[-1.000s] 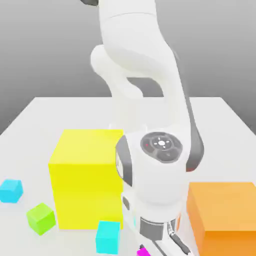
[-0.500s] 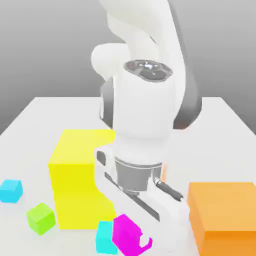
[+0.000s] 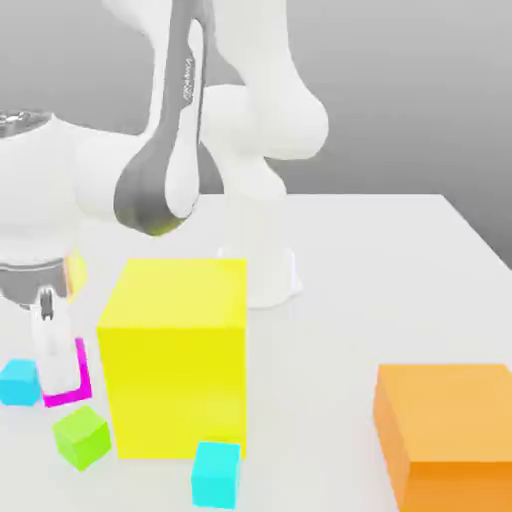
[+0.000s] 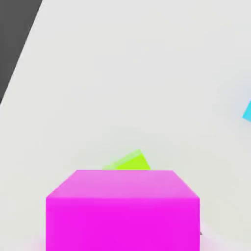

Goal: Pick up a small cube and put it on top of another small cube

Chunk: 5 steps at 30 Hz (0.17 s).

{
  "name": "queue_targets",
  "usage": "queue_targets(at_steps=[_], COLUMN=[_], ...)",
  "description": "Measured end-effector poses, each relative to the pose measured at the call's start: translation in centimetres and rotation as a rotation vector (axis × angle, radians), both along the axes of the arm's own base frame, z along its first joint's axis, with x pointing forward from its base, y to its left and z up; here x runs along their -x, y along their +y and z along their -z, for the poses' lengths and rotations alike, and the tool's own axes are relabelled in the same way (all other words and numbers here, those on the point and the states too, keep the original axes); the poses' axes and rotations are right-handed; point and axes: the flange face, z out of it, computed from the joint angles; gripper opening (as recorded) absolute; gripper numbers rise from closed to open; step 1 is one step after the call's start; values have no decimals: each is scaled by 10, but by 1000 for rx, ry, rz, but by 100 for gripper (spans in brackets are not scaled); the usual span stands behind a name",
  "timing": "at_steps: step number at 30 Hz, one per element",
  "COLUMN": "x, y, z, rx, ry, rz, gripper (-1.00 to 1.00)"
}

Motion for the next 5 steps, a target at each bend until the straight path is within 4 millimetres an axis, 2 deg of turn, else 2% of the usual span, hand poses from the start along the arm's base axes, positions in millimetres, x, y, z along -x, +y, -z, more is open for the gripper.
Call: queue_targets(at_steps=[1, 2, 5], x=[1, 1, 1], y=[0, 1, 1], z=[13, 20, 20], rx=[0, -1, -1], ry=[0, 1, 1], rz=[1, 1, 1], gripper=[-100, 100, 100])
